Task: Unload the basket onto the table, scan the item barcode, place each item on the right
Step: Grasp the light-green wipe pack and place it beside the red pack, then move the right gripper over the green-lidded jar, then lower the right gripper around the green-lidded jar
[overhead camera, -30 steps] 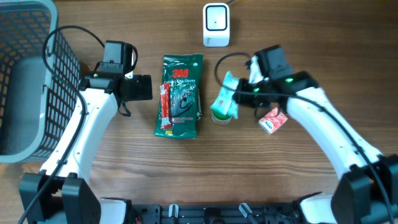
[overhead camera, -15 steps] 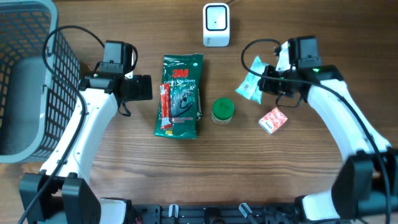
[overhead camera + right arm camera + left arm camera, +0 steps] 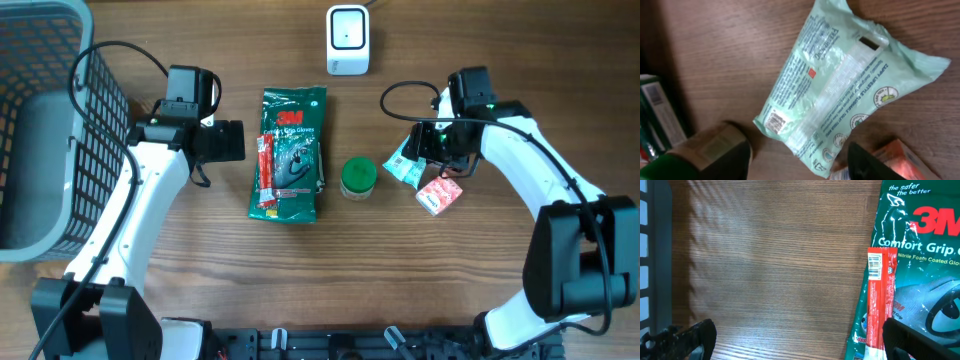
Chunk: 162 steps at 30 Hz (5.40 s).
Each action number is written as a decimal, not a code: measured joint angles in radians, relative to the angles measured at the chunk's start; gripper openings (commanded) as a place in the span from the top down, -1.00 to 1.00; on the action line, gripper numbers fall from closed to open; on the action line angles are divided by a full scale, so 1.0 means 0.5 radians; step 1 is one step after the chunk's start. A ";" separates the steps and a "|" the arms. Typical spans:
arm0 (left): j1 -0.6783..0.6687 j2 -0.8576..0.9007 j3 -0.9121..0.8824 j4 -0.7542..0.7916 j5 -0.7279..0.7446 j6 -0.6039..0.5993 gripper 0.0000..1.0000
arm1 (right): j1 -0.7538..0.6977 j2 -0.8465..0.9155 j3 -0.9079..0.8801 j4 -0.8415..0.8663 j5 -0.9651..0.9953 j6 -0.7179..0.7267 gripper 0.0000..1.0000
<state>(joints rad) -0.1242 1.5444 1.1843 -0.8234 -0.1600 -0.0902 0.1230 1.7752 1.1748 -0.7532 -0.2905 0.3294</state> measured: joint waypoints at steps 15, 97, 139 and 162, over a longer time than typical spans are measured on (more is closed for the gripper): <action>0.000 0.000 0.000 0.001 0.000 0.000 -1.00 | 0.001 -0.350 0.371 -0.492 -0.086 -0.064 -0.44; 0.000 0.000 0.000 0.000 0.000 0.000 -1.00 | 1.013 0.137 0.477 -0.610 0.684 0.229 -0.35; 0.000 0.000 0.000 0.000 -0.001 0.000 -1.00 | 1.002 0.144 0.687 -0.812 0.693 1.608 -0.99; 0.000 0.000 0.000 0.000 0.000 0.000 -1.00 | 1.003 0.145 0.439 -0.575 0.692 2.422 -0.96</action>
<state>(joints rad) -0.1242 1.5444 1.1843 -0.8234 -0.1600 -0.0902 0.6243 1.8477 1.3945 -1.0409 0.0555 1.5406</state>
